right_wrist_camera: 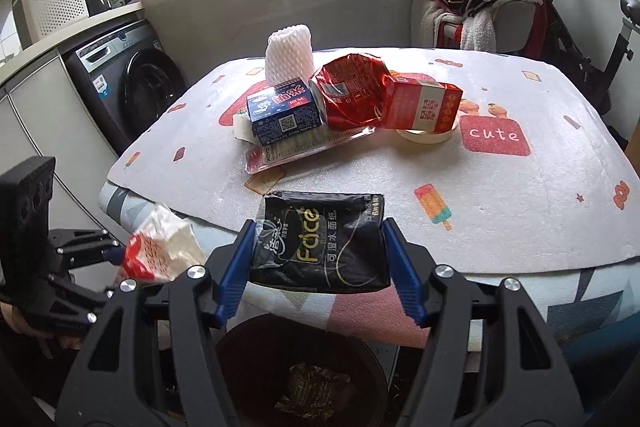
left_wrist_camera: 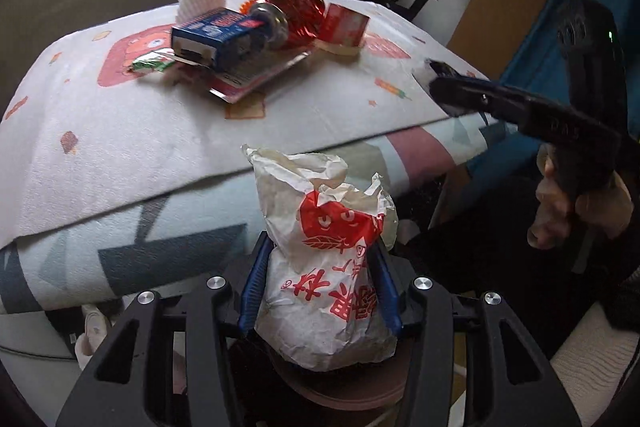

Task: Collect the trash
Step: 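Lower the white plastic bag into the bin and open the left tool, then lower the black tissue pack into the bin and open the right tool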

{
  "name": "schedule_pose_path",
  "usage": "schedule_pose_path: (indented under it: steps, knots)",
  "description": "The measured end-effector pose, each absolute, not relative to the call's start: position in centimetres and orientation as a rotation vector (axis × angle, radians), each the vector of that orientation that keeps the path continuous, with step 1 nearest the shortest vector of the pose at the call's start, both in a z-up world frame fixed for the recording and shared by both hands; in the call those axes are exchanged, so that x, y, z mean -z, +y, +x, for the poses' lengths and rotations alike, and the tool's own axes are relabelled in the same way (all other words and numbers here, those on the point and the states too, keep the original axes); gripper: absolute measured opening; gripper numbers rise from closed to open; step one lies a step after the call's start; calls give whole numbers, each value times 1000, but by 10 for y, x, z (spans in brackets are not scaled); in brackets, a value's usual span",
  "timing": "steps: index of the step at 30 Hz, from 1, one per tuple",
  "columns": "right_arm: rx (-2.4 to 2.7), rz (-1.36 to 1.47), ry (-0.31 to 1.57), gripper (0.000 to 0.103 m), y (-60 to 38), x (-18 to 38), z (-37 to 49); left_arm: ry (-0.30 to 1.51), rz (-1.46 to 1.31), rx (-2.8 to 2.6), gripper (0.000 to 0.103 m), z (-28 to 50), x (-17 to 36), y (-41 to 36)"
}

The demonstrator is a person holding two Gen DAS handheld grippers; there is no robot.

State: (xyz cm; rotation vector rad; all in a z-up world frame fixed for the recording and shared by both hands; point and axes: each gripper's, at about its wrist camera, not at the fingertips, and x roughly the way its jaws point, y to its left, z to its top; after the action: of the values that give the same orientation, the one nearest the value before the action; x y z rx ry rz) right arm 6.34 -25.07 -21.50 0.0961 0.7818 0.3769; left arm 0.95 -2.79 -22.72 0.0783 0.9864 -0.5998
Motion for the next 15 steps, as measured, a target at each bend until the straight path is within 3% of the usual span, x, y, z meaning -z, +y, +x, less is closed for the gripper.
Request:
schedule_pose_path:
  steps: [6,8,15]
  knots:
    - [-361,97,795,63,-264,221,47,1035,116,670,51,-6,254,-61]
    - [-356,98,802,63,-267,224,43,1029,129,679,64,-10,257,-70]
    - [-359,97,824,63,-266,234,35,992,129,657,77,-11,249,-69]
